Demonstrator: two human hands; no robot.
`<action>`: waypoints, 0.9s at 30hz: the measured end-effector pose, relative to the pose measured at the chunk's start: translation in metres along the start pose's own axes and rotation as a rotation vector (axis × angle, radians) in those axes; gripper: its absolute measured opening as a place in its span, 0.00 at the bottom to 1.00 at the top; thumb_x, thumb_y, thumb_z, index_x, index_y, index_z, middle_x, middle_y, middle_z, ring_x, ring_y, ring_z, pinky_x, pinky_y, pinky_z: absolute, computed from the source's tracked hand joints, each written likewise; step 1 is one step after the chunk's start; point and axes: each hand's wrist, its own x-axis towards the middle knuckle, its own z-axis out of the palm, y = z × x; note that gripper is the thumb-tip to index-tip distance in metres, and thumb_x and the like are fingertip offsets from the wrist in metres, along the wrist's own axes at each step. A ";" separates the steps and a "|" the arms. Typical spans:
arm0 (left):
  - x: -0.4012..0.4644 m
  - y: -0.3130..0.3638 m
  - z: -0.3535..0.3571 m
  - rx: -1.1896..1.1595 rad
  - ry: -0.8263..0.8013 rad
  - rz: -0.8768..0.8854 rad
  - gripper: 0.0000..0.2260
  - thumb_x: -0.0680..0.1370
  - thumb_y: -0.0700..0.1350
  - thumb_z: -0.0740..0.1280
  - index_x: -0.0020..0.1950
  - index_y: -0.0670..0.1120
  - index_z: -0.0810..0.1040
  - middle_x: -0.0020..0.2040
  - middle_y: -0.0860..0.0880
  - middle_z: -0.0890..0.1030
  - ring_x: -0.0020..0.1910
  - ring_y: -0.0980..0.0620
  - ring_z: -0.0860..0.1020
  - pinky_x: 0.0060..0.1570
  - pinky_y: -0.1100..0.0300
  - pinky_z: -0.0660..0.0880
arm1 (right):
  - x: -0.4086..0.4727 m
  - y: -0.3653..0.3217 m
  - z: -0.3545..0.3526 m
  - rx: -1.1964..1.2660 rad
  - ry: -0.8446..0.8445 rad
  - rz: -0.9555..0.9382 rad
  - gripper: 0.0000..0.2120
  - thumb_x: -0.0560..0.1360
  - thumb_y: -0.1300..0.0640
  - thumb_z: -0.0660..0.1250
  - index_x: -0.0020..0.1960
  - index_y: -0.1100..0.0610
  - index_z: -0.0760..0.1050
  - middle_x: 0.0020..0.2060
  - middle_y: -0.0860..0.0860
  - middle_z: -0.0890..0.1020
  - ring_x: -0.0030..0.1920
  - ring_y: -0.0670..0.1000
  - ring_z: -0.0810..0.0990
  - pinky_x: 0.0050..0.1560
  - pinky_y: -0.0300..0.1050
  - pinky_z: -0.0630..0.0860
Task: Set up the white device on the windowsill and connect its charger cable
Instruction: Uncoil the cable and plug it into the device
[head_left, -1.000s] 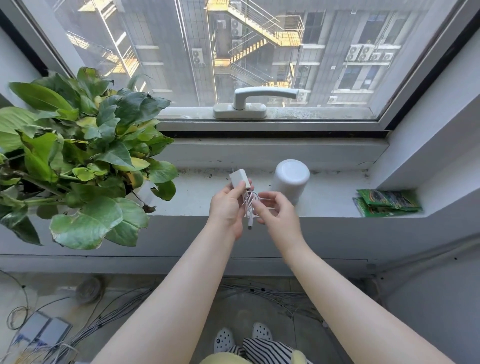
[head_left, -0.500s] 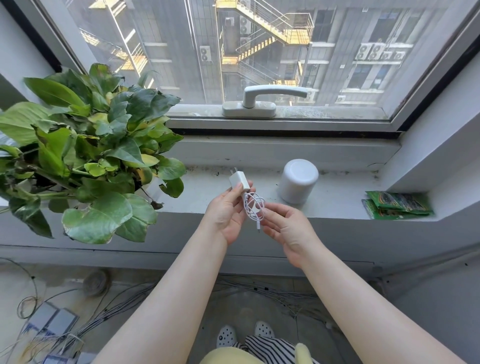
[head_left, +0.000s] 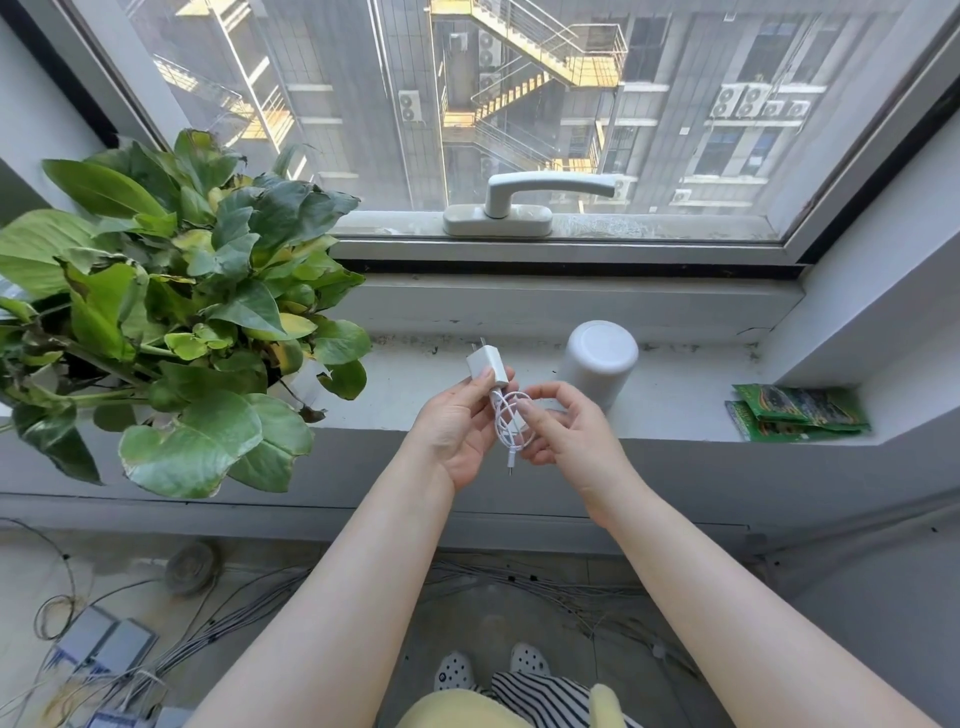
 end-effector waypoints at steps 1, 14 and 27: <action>0.001 0.000 0.000 0.012 0.001 -0.006 0.09 0.79 0.43 0.63 0.52 0.40 0.79 0.42 0.45 0.81 0.37 0.53 0.81 0.40 0.62 0.81 | 0.001 -0.001 0.000 -0.030 -0.002 -0.021 0.07 0.77 0.59 0.66 0.53 0.61 0.75 0.33 0.54 0.81 0.27 0.44 0.76 0.30 0.34 0.73; 0.005 0.003 -0.001 -0.072 0.123 0.071 0.10 0.78 0.41 0.66 0.56 0.38 0.77 0.39 0.48 0.79 0.34 0.55 0.75 0.35 0.68 0.78 | 0.001 -0.006 0.001 0.221 0.065 0.063 0.12 0.79 0.62 0.57 0.38 0.57 0.71 0.38 0.56 0.80 0.31 0.48 0.80 0.29 0.37 0.74; 0.005 0.003 0.001 -0.110 0.235 0.308 0.06 0.80 0.42 0.63 0.56 0.42 0.73 0.42 0.49 0.78 0.35 0.56 0.75 0.35 0.67 0.77 | -0.004 -0.004 0.004 0.186 0.120 -0.066 0.08 0.77 0.57 0.67 0.42 0.59 0.70 0.33 0.51 0.79 0.29 0.46 0.81 0.29 0.35 0.75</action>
